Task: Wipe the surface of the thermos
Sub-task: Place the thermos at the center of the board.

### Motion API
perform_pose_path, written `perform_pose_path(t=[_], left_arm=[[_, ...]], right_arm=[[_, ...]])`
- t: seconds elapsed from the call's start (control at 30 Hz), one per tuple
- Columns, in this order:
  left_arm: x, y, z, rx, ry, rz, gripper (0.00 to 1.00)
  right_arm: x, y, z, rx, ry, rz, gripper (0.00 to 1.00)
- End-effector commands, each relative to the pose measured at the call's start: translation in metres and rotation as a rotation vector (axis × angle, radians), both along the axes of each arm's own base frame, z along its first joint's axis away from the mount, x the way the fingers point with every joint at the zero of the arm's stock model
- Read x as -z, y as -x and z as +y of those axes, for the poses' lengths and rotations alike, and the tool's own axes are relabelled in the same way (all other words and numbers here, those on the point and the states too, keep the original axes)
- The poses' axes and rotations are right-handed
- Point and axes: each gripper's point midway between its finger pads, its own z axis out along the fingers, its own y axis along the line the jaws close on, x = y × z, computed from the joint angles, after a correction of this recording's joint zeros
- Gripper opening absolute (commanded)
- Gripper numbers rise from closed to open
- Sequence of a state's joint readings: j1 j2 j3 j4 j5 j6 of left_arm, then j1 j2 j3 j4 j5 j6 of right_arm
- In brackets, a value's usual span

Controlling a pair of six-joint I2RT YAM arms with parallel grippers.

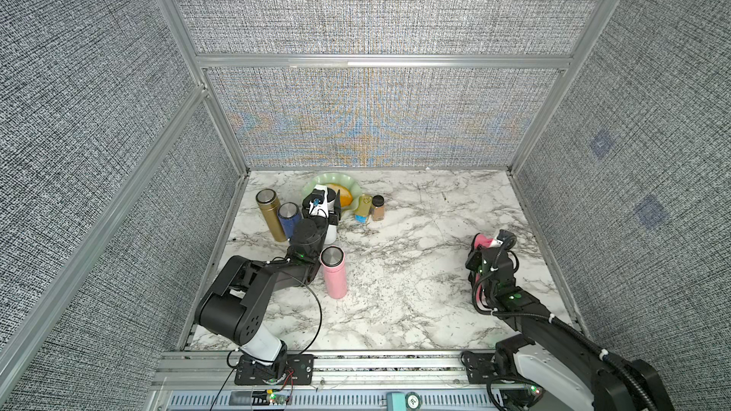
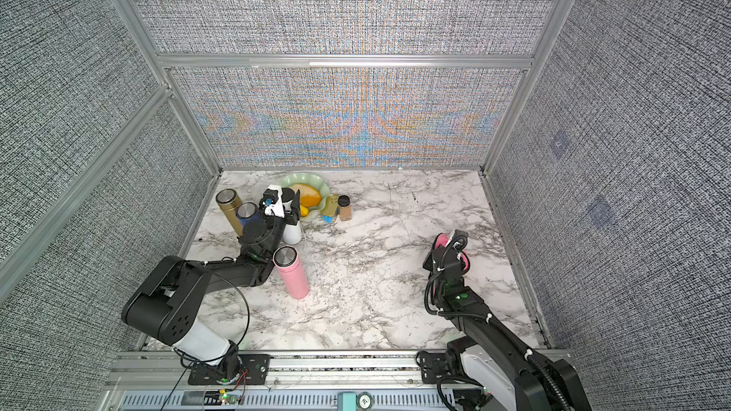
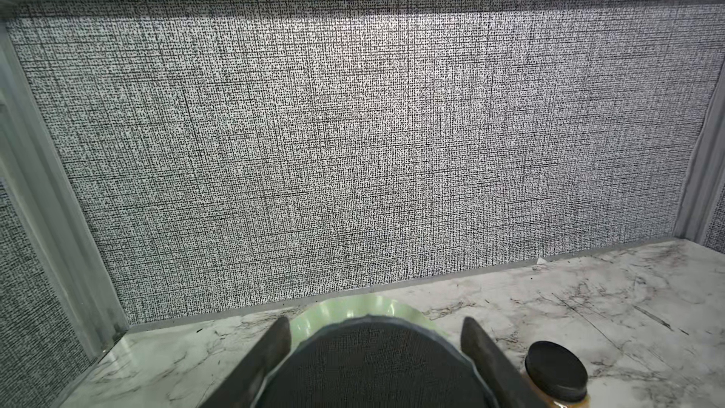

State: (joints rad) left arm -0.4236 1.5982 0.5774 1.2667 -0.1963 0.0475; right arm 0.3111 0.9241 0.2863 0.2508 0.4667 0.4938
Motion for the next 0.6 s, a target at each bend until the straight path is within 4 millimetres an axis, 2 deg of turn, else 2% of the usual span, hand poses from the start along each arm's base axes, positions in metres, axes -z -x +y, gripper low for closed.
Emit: perform_pose_path(t=[0.0, 0.2, 0.33, 0.43, 0.53, 0.57], left_arm=[[-0.020, 0.002, 0.006, -0.013, 0.073, -0.065, 0.00], [-0.009, -0.005, 0.007, -0.022, 0.070, 0.002, 0.00], [0.003, -0.004, 0.009, -0.024, 0.065, 0.020, 0.00], [0.012, -0.005, 0.021, -0.088, 0.095, 0.032, 0.00], [0.019, 0.003, 0.019, -0.063, 0.084, 0.015, 0.00], [0.019, 0.006, 0.017, -0.048, 0.083, 0.006, 0.05]], right_arm=[[-0.005, -0.002, 0.001, 0.001, -0.017, -0.015, 0.00], [-0.004, -0.002, 0.001, -0.002, -0.020, -0.014, 0.00], [-0.005, -0.002, 0.001, 0.000, -0.022, -0.015, 0.00], [-0.004, -0.002, 0.001, 0.000, -0.023, -0.016, 0.00], [-0.004, -0.002, 0.000, 0.001, -0.024, -0.014, 0.00], [-0.004, -0.002, 0.000, 0.000, -0.025, -0.014, 0.00]])
